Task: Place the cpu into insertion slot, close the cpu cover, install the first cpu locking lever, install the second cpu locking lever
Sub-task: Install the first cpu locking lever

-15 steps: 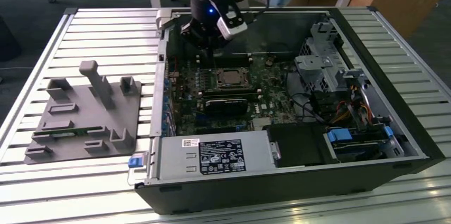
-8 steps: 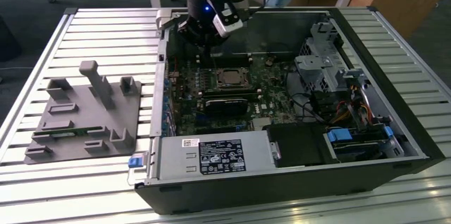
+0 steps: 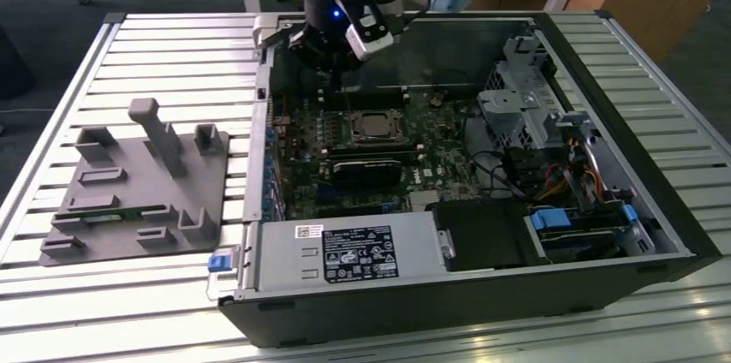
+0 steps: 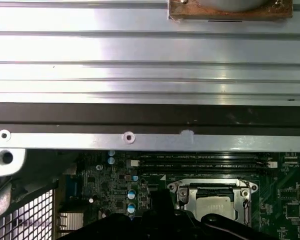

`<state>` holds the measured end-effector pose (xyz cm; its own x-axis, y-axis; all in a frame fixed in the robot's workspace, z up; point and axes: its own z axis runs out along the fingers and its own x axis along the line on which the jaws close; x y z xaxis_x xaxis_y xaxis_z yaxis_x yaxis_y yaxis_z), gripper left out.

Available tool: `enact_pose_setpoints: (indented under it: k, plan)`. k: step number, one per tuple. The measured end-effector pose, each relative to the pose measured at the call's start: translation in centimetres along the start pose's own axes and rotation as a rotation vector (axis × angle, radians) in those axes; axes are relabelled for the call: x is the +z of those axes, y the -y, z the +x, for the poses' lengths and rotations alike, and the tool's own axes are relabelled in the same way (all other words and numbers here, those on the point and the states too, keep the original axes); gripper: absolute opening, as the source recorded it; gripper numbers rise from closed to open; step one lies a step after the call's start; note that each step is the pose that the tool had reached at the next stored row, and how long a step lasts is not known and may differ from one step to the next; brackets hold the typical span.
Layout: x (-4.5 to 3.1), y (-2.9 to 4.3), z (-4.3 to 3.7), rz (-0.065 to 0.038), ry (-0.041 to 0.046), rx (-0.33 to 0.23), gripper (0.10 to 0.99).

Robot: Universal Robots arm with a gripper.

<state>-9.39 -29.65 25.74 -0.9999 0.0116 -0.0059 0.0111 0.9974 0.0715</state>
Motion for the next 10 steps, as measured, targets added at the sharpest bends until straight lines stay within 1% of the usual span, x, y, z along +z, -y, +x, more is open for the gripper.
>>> enact_pose_setpoints:
  k: [2, 4, 10]
  plan:
    - [0.00, 0.00, -0.43, 0.000, 0.0000, 0.000, 0.106]
    - [0.01, -0.01, -1.04, 0.000, -0.0001, 0.000, 0.106]
    - [0.10, -0.07, -3.67, 0.000, -0.0028, 0.000, 0.106]
